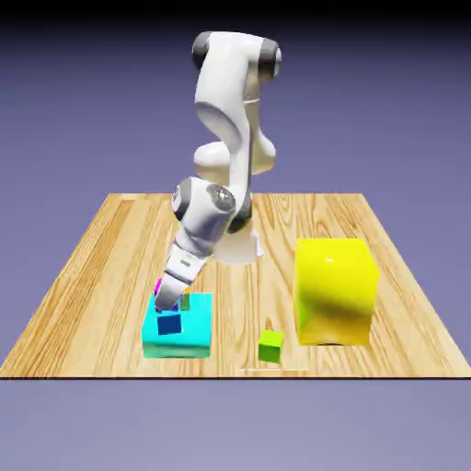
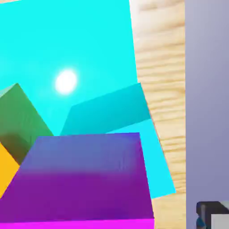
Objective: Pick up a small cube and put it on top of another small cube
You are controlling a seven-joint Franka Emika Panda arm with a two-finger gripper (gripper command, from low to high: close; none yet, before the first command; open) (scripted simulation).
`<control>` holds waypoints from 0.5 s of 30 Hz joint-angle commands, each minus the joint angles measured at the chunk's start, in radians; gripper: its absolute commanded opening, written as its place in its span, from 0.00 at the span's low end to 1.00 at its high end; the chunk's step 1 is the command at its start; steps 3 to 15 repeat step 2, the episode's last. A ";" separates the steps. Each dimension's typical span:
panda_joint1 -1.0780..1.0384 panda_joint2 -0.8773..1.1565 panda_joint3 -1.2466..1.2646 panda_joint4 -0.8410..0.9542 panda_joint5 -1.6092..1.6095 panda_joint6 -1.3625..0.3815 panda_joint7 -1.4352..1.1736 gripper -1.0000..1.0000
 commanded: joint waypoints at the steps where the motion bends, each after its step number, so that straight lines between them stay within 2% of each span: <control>1: 0.008 -0.035 0.003 0.007 -0.001 -0.044 -0.002 1.00; 15: 0.016 -0.057 0.005 0.012 -0.002 -0.072 -0.003 1.00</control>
